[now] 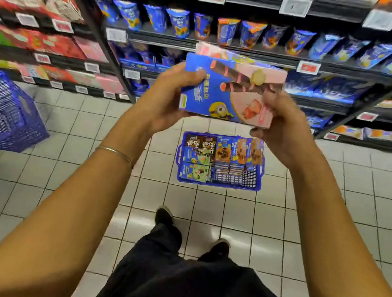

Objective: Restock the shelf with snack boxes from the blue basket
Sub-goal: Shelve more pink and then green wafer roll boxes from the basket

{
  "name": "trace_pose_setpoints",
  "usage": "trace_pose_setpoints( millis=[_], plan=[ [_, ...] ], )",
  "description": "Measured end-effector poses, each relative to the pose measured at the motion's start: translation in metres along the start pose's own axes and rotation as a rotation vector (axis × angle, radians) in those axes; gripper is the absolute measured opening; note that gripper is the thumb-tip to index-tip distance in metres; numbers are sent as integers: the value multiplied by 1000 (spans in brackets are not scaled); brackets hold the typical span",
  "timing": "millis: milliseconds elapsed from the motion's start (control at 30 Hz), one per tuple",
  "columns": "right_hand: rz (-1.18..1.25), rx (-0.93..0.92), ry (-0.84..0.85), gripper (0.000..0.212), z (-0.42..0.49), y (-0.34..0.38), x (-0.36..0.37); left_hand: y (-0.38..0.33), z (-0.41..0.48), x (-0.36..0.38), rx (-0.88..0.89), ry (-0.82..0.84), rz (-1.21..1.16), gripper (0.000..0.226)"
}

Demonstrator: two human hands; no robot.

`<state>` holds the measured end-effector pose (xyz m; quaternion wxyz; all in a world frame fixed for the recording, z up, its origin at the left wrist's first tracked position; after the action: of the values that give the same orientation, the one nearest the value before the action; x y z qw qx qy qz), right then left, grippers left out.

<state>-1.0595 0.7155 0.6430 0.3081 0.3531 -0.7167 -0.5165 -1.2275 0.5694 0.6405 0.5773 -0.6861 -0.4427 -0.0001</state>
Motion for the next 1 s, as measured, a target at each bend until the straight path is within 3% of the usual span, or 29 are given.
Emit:
trace_pose_setpoints(
  millis=[67, 133, 233, 400, 600, 767, 900, 1000],
  plan=[
    [16, -28, -62, 12, 17, 22, 21, -25, -6, -17, 15, 42, 101, 53],
    [121, -70, -122, 18, 33, 40, 47, -44, -12, -30, 34, 18, 135, 51],
    [287, -120, -91, 41, 49, 56, 96, -67, -22, -44, 132, -49, -25, 51],
    [170, -153, -39, 39, 71, 65, 179, -103, -30, -70, 239, -114, -192, 68],
    [265, -159, -4, 25, 112, 98, 223, -165, -32, -111, 214, -140, -340, 53],
    [87, -245, 38, 33, 140, 124, 241, -205, -18, -133, 274, -118, -327, 39],
    [6, -250, 22, 52, 169, 135, 257, -233, 6, -151, 319, -139, -304, 31],
    [106, -245, 29, 25, 199, 142, 266, -253, 28, -164, 339, -155, -217, 30]
  ],
)
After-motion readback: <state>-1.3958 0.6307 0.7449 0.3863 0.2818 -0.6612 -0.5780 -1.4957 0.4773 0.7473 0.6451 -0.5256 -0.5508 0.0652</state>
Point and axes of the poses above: each hand's wrist, its own z-axis towards the middle knuckle, its own x-axis out of the palm, y = z × x, the point moved 3 cm from there along z, towards the middle knuckle, and after that the axes turned 10 degrees about -z, right-handed, at the moved point
